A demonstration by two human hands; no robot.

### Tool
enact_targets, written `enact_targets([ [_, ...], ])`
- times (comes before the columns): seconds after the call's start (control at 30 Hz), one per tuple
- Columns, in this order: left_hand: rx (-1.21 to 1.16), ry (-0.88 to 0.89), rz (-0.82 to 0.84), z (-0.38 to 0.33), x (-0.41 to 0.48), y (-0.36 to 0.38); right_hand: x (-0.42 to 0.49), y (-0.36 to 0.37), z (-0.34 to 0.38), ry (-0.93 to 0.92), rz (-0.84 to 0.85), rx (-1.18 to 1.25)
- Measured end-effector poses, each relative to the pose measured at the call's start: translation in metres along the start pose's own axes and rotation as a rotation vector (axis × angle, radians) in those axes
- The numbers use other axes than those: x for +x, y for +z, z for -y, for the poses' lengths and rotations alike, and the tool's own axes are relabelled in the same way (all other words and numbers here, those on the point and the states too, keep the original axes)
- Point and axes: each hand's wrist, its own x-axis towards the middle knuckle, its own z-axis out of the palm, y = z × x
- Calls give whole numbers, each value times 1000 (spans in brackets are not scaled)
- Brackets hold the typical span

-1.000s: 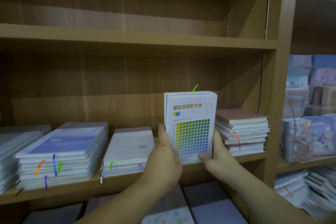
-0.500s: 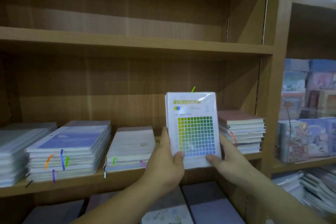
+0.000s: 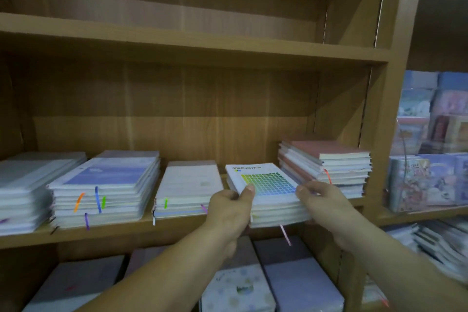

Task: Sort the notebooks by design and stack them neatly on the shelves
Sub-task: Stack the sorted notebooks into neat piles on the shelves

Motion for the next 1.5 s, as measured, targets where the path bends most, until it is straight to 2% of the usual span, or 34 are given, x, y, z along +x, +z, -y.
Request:
enact_targets([
  [0.07,92,64,22,9,-1,-10,-6,-3,-7,-132,-51,-123],
  [0.1,175,157,27,14,-4,-17,-12,-6,-8,-217,-50,-176],
  [0.17,342,452,29,21,-12,-33,-22,-11,-13,-379,-11,-283],
  [0.23,617,708,91,24,-18,-44,-23,-10,-22,-467,31,-460],
  [0.3,935,827,103,25,-17,-45,-19,-5,-28,-447,17,-523],
  [0.37,1132,894,67,22,-14,-43,-13,-1,-30,-412,-13,-486],
  [0.53,1380,1051,-91,16,4,-34,-2,8,-22,-358,-39,-596],
  [0.7,1430,1084,-125,11,19,-38,13,20,-15,-350,-60,-694],
  [0.87,1383,972,-62,15,32,-34,26,28,-25,-392,-50,-692],
  [1.17,1387,939,-52,12,35,-34,29,32,-25,-366,-20,-703],
  [1.27,1400,903,-29,12,37,-35,20,26,-22,-357,10,-599],
  [1.37,1425,888,7,10,37,-37,6,5,-20,-285,-34,-460],
  [1.5,1362,889,45,6,27,-39,-13,-29,-12,-182,-71,-422],
])
